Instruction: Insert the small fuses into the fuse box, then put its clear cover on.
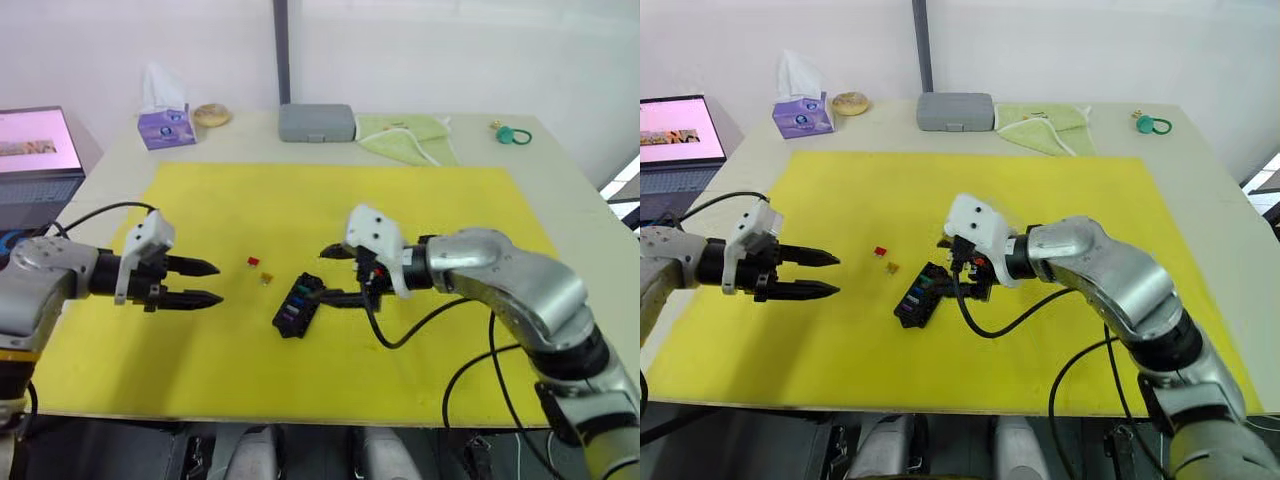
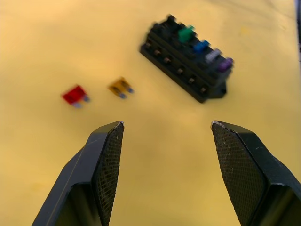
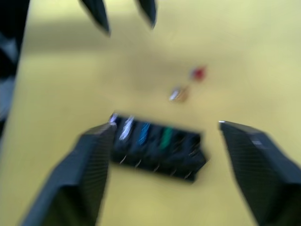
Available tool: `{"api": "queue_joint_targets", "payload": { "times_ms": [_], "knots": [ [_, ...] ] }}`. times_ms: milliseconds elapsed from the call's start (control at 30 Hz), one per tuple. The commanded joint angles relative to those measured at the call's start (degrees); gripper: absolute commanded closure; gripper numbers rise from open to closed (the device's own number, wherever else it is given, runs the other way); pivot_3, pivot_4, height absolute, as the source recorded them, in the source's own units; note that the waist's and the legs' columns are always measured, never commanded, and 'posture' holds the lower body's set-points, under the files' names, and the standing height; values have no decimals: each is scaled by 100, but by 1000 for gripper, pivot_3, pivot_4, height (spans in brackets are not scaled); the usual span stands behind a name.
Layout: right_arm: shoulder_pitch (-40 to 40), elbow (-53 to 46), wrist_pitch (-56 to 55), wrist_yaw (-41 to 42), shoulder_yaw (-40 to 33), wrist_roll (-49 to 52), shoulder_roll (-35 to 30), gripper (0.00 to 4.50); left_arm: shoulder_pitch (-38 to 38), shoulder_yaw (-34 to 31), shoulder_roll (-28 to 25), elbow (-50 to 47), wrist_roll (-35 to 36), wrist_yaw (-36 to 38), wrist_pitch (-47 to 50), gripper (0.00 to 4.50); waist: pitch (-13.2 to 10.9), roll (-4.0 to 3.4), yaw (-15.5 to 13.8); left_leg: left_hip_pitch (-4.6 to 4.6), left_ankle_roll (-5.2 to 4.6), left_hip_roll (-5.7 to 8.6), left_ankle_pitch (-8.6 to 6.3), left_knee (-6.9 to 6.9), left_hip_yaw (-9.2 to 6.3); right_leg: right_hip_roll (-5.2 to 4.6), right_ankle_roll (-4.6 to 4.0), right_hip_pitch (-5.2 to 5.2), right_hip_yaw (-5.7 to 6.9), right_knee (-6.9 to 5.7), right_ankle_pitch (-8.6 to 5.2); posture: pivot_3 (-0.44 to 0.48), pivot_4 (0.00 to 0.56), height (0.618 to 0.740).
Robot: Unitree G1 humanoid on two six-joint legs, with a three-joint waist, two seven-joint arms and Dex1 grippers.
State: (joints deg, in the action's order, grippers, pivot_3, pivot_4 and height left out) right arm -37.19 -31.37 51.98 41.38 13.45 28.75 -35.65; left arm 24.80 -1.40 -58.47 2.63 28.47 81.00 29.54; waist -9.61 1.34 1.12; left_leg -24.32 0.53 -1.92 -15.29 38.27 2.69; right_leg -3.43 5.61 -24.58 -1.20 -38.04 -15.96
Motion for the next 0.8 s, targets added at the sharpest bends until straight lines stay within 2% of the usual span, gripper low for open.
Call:
{"api": "queue_joint_targets", "payload": {
  "times_ms": [33,133,167,400,800],
  "knots": [
    [315,16,-721,-84,-58,-289,165,2800,209,74,-28,180,-123,214,-132,1381,0,0,6,1,0,-1,0,0,0,3,0,0,0,0,0,0,150,737],
    [600,207,-1148,-121,104,-522,351,4319,277,202,49,152,-146,342,-111,1381,0,0,-15,0,0,-2,0,0,-2,4,0,0,0,0,0,0,150,737],
    [647,249,-1226,-124,147,-586,393,4447,270,222,54,150,-163,374,-125,1381,0,0,-15,0,0,-2,0,0,0,3,0,0,-1,0,0,0,150,737],
    [902,639,-1437,-302,436,-954,740,4447,162,260,41,107,-278,507,-228,1381,0,0,-13,1,0,-2,0,1,-1,5,-1,0,-2,-2,0,0,150,737],
    [1048,860,-1533,-327,682,-1315,1009,4447,47,110,163,-149,-175,318,-119,1381,0,0,-16,0,1,-2,0,1,-2,3,-1,1,-1,-1,0,0,150,737]
  ]
}}
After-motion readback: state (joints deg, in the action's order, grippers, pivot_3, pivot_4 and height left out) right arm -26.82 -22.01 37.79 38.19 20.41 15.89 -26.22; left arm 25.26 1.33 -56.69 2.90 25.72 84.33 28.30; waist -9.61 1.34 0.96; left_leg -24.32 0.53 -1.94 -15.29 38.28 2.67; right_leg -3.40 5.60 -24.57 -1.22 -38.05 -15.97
